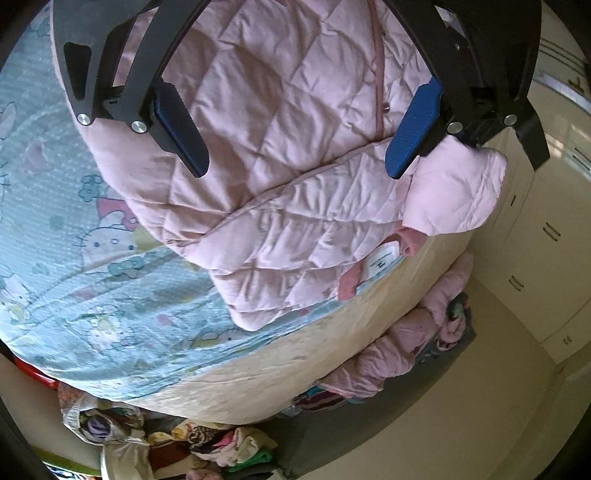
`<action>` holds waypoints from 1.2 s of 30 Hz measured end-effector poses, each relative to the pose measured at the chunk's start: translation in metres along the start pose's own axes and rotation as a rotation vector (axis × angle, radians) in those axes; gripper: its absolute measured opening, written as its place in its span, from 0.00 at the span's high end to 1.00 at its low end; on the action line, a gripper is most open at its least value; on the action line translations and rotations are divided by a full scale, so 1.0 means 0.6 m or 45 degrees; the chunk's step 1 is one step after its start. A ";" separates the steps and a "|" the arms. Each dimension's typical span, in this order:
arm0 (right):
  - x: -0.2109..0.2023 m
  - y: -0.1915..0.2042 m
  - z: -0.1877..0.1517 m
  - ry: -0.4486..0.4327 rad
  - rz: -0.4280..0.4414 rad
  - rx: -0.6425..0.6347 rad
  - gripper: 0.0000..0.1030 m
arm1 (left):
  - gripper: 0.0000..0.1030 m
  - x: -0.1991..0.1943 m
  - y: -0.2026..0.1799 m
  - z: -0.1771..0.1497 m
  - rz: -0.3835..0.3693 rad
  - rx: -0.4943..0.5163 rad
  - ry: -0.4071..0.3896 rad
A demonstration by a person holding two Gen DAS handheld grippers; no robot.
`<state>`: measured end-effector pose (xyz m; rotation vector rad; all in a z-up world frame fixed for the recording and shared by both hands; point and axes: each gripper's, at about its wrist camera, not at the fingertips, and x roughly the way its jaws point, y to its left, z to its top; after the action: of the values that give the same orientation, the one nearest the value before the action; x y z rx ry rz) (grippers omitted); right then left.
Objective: Fold large clothes
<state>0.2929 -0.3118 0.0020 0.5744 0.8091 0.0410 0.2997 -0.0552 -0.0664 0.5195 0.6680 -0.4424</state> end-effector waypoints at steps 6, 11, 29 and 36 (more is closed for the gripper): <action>-0.009 -0.023 0.004 -0.013 -0.011 0.038 0.07 | 0.88 0.004 -0.041 -0.015 0.100 0.281 0.026; -0.011 -0.023 0.005 -0.015 -0.009 0.032 0.07 | 0.76 0.008 -0.070 -0.021 0.163 0.394 0.049; -0.028 -0.001 0.014 -0.029 0.005 -0.002 0.07 | 0.13 -0.067 0.026 0.001 -0.329 -0.436 -0.029; -0.023 0.035 0.012 -0.035 0.039 -0.047 0.07 | 0.09 -0.095 0.113 -0.066 -0.503 -1.093 -0.187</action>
<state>0.2920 -0.3011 0.0259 0.5515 0.7710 0.0757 0.2777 0.0332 -0.0338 -0.4617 0.7478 -0.5070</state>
